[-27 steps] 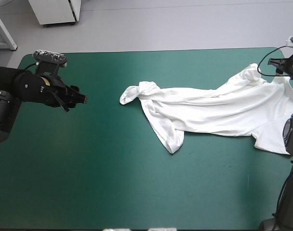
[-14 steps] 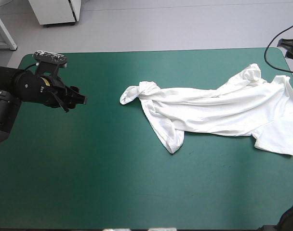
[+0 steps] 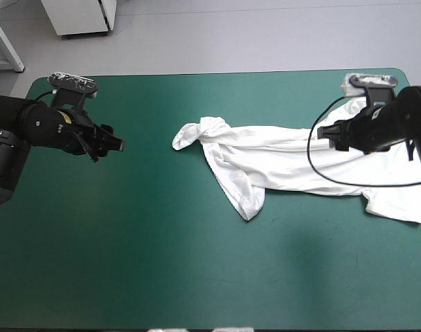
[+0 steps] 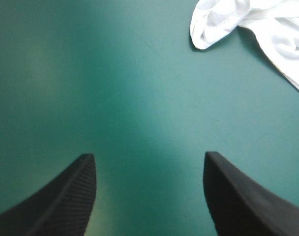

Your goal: Fold the cloth

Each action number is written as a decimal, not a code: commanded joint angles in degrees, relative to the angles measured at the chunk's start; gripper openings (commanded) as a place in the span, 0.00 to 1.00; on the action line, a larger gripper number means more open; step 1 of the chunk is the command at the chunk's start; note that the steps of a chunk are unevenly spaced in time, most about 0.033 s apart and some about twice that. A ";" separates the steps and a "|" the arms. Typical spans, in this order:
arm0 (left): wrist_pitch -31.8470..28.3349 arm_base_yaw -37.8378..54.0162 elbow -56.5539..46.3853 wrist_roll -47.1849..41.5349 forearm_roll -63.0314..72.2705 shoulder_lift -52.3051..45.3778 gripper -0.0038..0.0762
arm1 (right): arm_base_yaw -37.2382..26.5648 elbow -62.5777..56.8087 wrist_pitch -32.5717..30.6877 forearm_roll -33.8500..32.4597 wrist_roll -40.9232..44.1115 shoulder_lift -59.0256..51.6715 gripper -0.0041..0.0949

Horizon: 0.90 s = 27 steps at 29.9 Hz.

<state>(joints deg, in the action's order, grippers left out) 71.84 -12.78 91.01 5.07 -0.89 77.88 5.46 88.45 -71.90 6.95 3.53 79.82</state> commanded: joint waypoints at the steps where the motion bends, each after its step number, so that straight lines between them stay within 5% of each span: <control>1: 1.64 -0.05 1.37 1.92 -0.08 -1.64 0.62 | 3.56 -5.76 0.28 -1.45 1.27 -4.81 0.56; 15: -1.92 -2.85 3.95 6.32 3.89 7.65 0.62 | 3.82 -15.05 3.28 2.06 -0.53 -5.40 0.56; 27: 0.95 -10.12 25.38 4.33 -0.97 30.72 0.62 | 3.82 -15.05 2.49 2.46 -0.93 -5.40 0.56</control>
<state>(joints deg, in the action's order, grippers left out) 71.73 -22.63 110.69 10.42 -1.52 107.40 9.22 72.01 -70.16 8.95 3.58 76.32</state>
